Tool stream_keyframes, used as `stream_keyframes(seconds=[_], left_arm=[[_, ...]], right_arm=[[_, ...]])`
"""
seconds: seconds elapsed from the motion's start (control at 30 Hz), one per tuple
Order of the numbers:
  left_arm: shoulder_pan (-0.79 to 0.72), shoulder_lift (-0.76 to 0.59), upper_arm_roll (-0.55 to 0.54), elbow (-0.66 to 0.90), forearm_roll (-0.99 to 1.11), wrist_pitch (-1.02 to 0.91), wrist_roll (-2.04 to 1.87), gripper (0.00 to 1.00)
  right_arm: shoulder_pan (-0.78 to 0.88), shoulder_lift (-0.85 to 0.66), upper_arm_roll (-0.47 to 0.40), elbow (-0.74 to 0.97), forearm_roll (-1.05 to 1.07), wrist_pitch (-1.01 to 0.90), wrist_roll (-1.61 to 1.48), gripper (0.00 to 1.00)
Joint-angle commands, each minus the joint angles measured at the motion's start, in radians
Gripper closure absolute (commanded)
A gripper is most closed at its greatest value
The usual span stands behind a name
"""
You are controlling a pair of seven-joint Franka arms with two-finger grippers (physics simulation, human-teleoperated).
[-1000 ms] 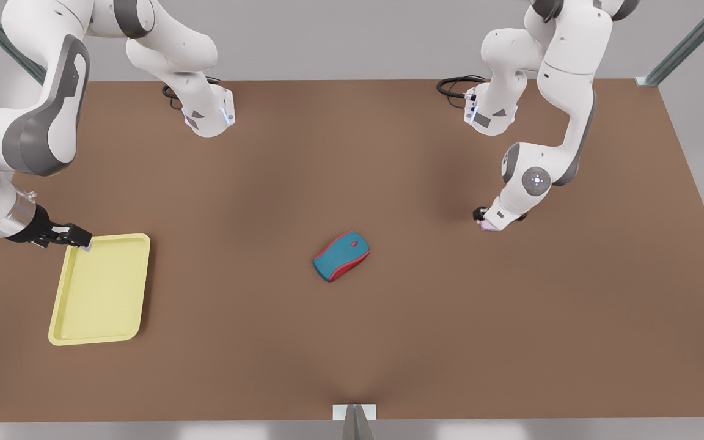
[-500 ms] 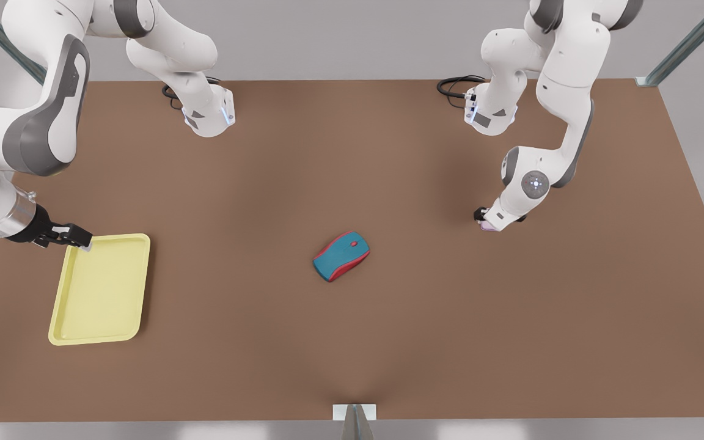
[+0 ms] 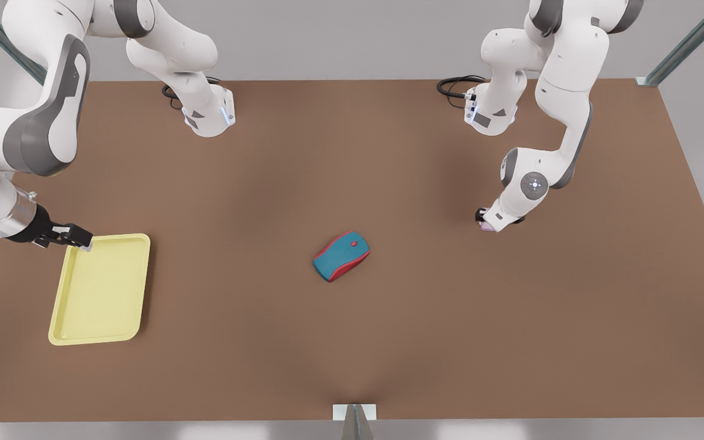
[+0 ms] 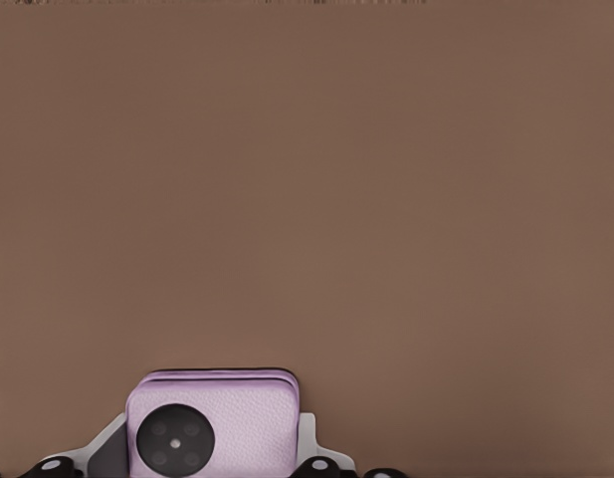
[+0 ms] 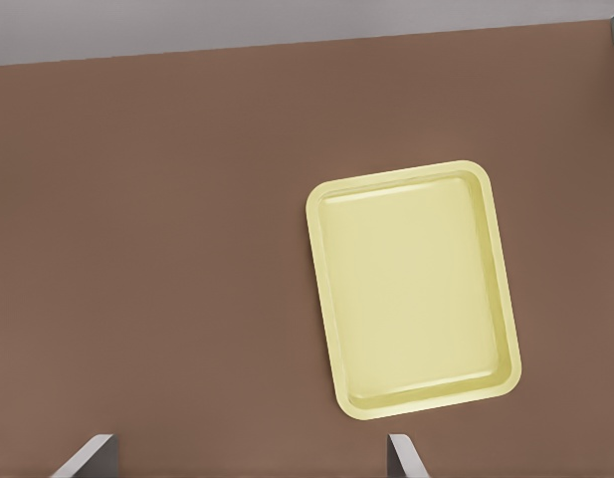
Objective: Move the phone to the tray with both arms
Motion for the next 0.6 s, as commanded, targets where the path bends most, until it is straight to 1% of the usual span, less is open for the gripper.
stream_keyframes(seconds=[0.0, 0.33, 0.4, 0.47, 0.53, 0.57], left_arm=[[0.0, 0.0, 0.0, 0.001, -0.001, 0.0, 0.016, 0.21], [-0.001, -0.002, 0.0, 0.013, -0.001, -0.014, 0.016, 0.22], [-0.015, -0.005, -0.002, 0.057, -0.001, -0.07, 0.011, 0.22], [-0.063, -0.008, -0.002, 0.123, -0.002, -0.167, -0.012, 0.22], [-0.116, -0.005, -0.002, 0.237, -0.002, -0.336, -0.061, 0.22], [-0.146, -0.001, 0.0, 0.28, -0.002, -0.389, -0.078, 0.22]], right_arm=[[0.0, -0.001, 0.0, 0.001, 0.001, 0.0, 0.0, 0.0], [0.0, 0.0, 0.0, 0.001, 0.001, 0.0, 0.0, 0.0], [0.0, 0.0, 0.001, 0.001, 0.001, 0.0, 0.0, 0.0], [0.0, 0.0, 0.0, 0.001, 0.001, 0.0, 0.0, 0.0], [0.0, 0.0, 0.0, 0.001, 0.001, 0.0, 0.0, 0.0], [0.0, 0.0, 0.001, 0.001, 0.001, 0.0, 0.0, 0.0]])
